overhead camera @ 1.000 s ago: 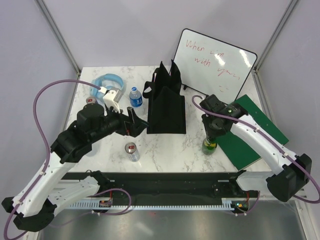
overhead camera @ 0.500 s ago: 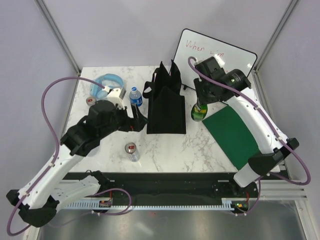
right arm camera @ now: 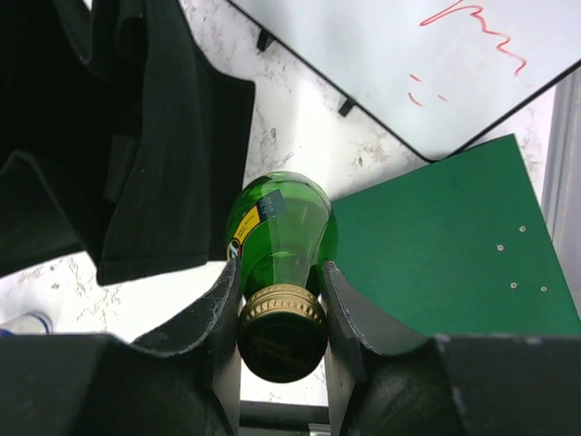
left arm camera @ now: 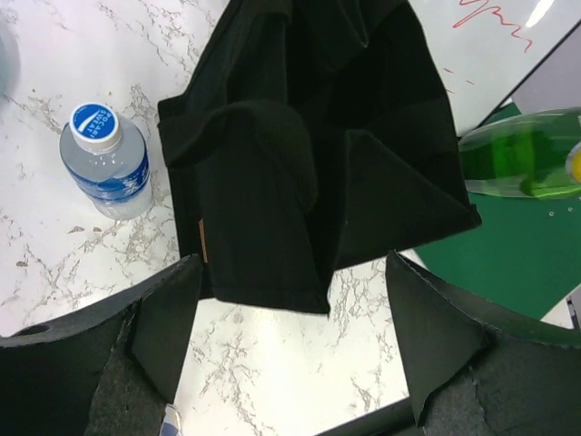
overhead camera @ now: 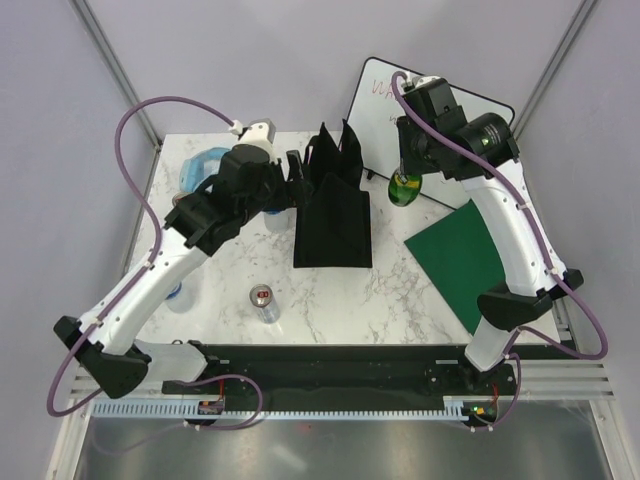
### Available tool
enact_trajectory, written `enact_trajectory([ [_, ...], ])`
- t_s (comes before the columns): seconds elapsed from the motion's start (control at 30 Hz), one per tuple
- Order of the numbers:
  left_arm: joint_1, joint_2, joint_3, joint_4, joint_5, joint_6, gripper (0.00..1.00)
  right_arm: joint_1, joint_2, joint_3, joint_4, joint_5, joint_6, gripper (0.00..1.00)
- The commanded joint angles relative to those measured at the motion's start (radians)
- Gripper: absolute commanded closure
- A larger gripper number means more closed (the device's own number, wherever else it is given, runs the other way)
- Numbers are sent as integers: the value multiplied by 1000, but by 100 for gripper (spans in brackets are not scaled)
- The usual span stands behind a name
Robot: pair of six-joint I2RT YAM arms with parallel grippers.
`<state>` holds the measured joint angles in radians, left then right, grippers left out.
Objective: Place the beverage into the canvas bag
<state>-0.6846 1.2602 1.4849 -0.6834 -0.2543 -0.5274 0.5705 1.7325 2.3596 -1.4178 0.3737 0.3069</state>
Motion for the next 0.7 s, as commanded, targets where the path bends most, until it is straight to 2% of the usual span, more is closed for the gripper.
enact_trajectory([
  [0.0,3,97,70,30,-36,-5,12,-9,-20,95,115,93,-21,100],
  [0.2,3,191,110,21,-52,37,22,-8,-30,84,236,62,-54,100],
  [0.3,3,199,104,21,-62,40,33,-8,-47,73,313,41,-75,100],
  [0.33,3,199,106,21,-66,44,41,-9,-50,73,328,34,-87,100],
  [0.4,3,203,109,24,-65,55,49,-6,-53,87,370,18,-97,100],
  [0.53,3,215,126,25,-34,104,72,-8,-73,69,465,-30,-100,100],
  [0.67,3,216,127,38,21,127,83,-6,-85,70,542,-74,-92,100],
])
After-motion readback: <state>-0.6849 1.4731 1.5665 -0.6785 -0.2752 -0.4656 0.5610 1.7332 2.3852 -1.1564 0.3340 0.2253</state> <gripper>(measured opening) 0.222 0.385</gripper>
